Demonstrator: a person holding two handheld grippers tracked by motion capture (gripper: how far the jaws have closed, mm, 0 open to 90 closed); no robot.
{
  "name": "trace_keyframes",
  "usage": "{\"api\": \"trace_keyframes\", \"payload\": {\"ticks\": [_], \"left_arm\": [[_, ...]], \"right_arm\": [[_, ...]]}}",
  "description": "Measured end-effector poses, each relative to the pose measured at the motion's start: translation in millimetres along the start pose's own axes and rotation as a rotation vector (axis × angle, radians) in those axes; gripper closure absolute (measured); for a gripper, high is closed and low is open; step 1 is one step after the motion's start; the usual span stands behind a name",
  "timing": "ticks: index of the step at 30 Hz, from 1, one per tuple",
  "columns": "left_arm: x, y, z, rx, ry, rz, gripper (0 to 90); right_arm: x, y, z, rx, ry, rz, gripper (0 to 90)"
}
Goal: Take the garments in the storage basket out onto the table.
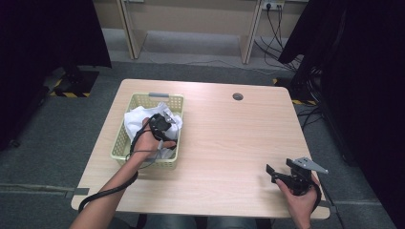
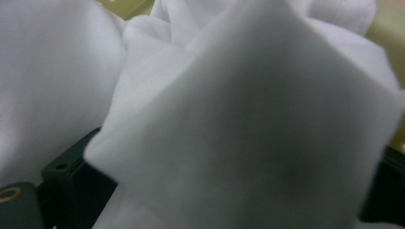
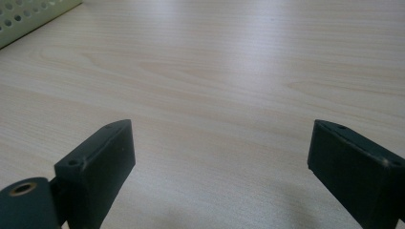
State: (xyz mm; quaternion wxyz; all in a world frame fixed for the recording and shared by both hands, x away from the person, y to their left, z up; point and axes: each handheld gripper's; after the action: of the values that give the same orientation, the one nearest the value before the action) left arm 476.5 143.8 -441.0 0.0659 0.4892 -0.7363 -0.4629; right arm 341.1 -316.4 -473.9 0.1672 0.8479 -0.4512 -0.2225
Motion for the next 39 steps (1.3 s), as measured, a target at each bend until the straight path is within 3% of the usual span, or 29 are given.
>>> {"api": "trace_keyframes", "payload": {"ticks": [8, 13, 19, 25, 28, 29, 32, 36, 37, 39], "left_arm": [[-4.8, -10.0, 0.4, -0.04, 0.021, 0.029, 0.0], [-5.5, -14.9, 1.1, -0.067, -0.008, 0.05, 0.0], [-7.9, -22.7, 1.7, -0.085, -0.02, 0.044, 0.0], [-9.4, -25.3, 1.6, -0.093, -0.005, 0.055, 0.0], [-12.2, -27.3, 2.4, -0.104, 0.02, 0.08, 0.2], [-15.5, -28.9, 3.6, -0.111, 0.048, 0.106, 1.3], [-19.0, -28.7, 4.6, -0.11, 0.065, 0.116, 5.2], [-24.1, -26.6, 6.9, -0.09, 0.086, 0.106, 19.7], [-25.6, -25.8, 7.7, -0.083, 0.087, 0.1, 19.7], [-28.6, -24.0, 9.4, -0.069, 0.082, 0.086, 29.6]], "right_arm": [[0.1, -0.1, 0.0, -0.001, 0.0, -0.002, 9.2], [0.2, -0.1, -0.1, -0.002, 0.003, -0.002, 9.1], [0.3, -0.1, -0.1, -0.002, 0.002, -0.003, 9.1], [0.4, -0.3, -0.2, -0.004, 0.0, -0.006, 9.1], [0.5, -0.4, -0.2, -0.005, -0.003, -0.007, 9.1], [0.4, -0.4, -0.2, -0.005, 0.0, -0.008, 9.1], [0.1, -0.5, -0.1, -0.006, 0.0, -0.007, 9.1], [0.3, -0.4, -0.1, -0.007, -0.006, -0.011, 9.1], [0.3, -0.4, -0.1, -0.007, -0.006, -0.011, 9.1], [0.4, -0.4, -0.1, -0.007, -0.009, -0.011, 9.1]]}}
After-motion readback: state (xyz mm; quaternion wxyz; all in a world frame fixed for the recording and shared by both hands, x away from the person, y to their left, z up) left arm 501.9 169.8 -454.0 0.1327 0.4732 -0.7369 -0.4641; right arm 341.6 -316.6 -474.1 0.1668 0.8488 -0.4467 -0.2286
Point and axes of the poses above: each handheld gripper's, and its own axes: y roughly backward along the jaws, z roughly out of its underside, x roughly to its right, and after that the axes turned 12 degrees about -z, right-handed
